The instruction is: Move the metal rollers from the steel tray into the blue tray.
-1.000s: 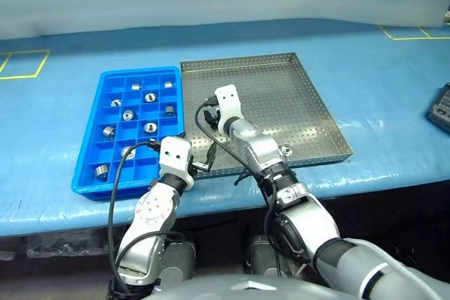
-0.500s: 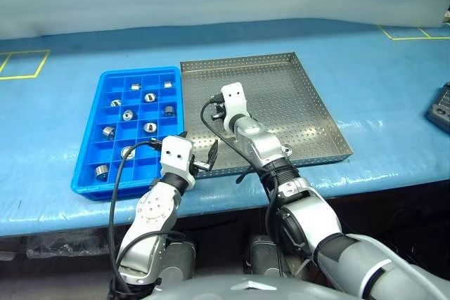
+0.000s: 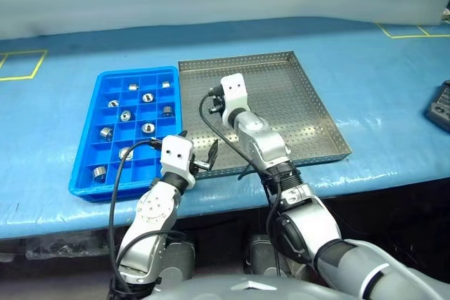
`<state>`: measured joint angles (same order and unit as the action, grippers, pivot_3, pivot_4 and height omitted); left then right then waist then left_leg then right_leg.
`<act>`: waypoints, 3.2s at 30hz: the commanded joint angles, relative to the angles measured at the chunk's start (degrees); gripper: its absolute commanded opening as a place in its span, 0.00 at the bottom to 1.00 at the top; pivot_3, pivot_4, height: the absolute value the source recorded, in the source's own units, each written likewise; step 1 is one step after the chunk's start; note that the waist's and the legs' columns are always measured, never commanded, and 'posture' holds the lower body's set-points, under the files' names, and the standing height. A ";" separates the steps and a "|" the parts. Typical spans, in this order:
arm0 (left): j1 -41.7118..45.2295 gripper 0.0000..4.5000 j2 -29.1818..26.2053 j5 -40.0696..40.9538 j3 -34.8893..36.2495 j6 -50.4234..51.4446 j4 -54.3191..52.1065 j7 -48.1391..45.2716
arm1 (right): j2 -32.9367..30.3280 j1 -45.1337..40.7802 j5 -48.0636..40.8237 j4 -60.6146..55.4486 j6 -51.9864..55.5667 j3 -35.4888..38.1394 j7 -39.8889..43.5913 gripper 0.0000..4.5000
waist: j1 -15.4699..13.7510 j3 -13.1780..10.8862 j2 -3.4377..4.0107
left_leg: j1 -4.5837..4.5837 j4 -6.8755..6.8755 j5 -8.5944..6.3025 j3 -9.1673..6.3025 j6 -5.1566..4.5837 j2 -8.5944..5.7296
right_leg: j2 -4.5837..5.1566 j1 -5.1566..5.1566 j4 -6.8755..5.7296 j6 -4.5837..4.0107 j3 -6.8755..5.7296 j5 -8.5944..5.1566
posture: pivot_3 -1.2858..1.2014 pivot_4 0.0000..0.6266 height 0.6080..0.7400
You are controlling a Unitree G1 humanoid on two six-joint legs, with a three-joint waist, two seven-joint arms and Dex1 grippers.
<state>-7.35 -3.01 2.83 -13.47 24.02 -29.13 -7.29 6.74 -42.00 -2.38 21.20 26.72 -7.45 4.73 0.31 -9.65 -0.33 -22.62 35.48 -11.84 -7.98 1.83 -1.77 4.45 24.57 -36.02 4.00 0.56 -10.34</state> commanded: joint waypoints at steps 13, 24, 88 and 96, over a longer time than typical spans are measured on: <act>-9.01 1.00 -2.60 0.21 2.91 -8.18 -8.85 0.21 | 5.24 1.62 -2.66 -11.50 5.34 -12.76 8.93 0.16 | -3.11 -0.01 -0.01 | -0.03 -0.08 -0.01 -0.05 0.02 0.03 | -0.03 0.05 0.01 -0.09 -0.04 -0.05 | 0.64 0.24 1.00; -12.76 1.00 -5.61 1.99 1.28 -9.68 -9.56 -3.84 | 0.72 12.76 -3.05 -24.11 13.80 -17.89 11.86 0.16 | -4.69 -0.02 0.00 | -0.04 -0.17 -0.06 -0.04 0.09 0.10 | -0.03 0.10 0.05 -0.15 -0.10 -0.11 | 0.64 0.24 1.00; 1.20 1.00 -5.69 5.59 -4.67 -8.92 1.96 -11.94 | -18.08 16.31 -7.37 -44.61 61.93 8.49 6.87 0.38 | 1.86 -0.02 0.01 | -0.09 0.18 -0.12 0.24 0.08 0.20 | -0.04 -0.01 0.07 -0.03 -0.02 -0.04 | 0.52 0.24 1.00; -1.08 1.00 -5.97 5.06 1.72 -10.20 -2.06 -7.41 | -13.51 13.52 -9.74 -47.16 48.09 2.25 8.77 0.38 | 1.12 -0.04 0.03 | -0.08 0.13 -0.12 0.20 0.07 0.22 | -0.06 0.03 0.05 -0.03 -0.04 -0.04 | 0.57 0.24 1.00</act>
<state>-8.22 -9.12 8.76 -12.45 15.60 -27.89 -15.59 -6.93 -27.14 -11.61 -23.87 78.27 -3.99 12.93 1.43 -9.69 -0.29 -22.71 35.61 -11.96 -7.79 1.91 -1.55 4.39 24.58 -35.97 3.98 0.52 -10.37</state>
